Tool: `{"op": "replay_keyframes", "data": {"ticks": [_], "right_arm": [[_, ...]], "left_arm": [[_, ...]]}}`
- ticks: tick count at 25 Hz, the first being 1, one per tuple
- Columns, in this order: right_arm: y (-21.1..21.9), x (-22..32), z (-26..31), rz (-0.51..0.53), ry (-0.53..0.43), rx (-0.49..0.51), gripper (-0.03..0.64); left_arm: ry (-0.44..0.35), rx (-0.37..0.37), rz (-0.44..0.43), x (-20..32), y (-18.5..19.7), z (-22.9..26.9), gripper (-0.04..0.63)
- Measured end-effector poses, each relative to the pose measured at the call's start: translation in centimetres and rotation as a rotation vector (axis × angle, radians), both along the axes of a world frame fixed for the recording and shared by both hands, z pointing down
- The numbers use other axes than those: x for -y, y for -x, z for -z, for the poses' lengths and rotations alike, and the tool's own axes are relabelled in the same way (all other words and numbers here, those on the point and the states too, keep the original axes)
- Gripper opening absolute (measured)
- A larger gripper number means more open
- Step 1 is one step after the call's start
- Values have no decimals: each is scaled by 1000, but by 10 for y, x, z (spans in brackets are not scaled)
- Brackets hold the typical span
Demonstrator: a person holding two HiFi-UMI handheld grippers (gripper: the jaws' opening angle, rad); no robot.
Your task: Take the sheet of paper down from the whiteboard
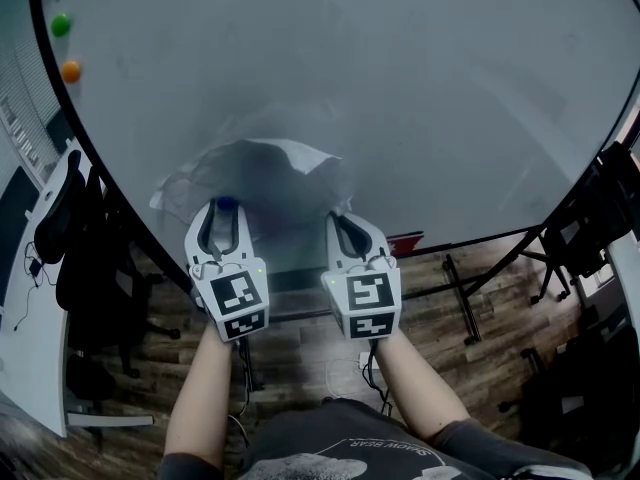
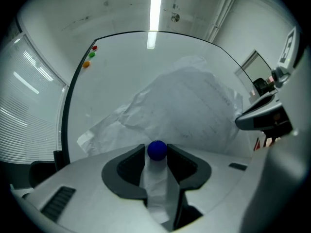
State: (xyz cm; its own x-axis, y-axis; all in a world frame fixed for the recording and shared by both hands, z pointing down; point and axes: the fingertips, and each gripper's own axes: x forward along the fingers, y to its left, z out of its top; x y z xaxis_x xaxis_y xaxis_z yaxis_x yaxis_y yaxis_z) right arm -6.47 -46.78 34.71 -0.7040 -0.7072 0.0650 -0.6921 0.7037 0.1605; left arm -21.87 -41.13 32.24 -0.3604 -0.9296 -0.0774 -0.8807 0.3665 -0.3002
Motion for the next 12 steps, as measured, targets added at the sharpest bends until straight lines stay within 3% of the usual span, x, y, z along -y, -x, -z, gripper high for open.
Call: {"op": "replay_keyframes", "data": {"ticks": [12], "right_arm": [[1,-2,0,-2,3,13,23]], "left_arm": [[18,-42,-79,-4,2,-2,126]]}}
